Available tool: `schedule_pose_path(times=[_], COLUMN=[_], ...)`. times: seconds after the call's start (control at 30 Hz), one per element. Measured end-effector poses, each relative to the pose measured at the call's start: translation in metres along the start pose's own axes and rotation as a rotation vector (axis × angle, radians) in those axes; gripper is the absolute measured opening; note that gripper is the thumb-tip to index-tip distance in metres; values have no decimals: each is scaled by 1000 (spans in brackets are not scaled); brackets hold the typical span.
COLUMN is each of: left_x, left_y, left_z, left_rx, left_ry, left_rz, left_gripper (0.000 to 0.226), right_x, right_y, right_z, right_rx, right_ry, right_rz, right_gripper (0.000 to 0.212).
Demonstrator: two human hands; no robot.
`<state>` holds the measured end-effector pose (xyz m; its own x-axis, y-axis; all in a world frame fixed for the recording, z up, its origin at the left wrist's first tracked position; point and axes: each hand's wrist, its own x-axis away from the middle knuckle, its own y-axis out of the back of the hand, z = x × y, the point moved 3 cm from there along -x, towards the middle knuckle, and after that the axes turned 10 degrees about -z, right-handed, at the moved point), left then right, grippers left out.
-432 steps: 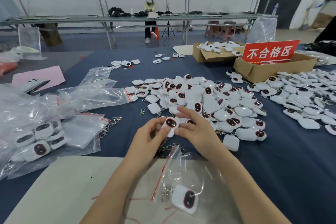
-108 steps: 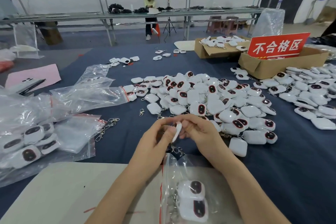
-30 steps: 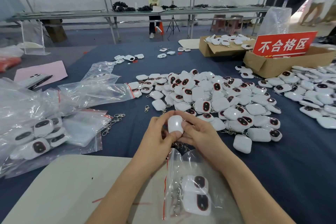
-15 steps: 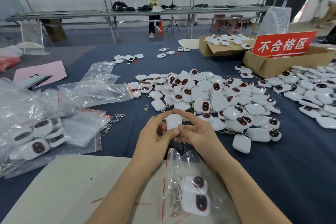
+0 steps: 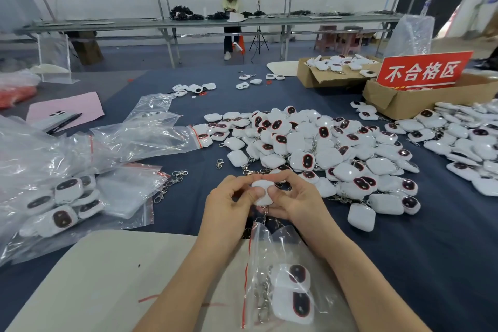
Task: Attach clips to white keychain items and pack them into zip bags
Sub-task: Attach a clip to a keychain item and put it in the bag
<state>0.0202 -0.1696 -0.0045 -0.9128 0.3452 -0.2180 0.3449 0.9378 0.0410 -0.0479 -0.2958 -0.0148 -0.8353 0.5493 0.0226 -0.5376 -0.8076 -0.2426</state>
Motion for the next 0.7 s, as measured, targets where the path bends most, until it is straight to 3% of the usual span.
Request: schedule_pose_path(times=[0.1, 0.37, 0.6, 0.7], left_x=[-1, -1, -3, 0], left_y=[-1, 1, 0, -2], left_z=[4, 3, 7, 5], left_rx=[-114, -156, -144, -142], left_ry=[-21, -36, -39, -82], left_rz=[0, 9, 9, 97], left_gripper=[40, 46, 24, 35], right_x=[-2, -2, -1, -4], right_y=[0, -1, -1, 3], right_z=[-3, -1, 1, -1], right_rx=[9, 24, 22, -17], right_ry=[-14, -8, 40, 34], right_rz=[-23, -22, -32, -64], right_gripper=[12, 15, 25, 27])
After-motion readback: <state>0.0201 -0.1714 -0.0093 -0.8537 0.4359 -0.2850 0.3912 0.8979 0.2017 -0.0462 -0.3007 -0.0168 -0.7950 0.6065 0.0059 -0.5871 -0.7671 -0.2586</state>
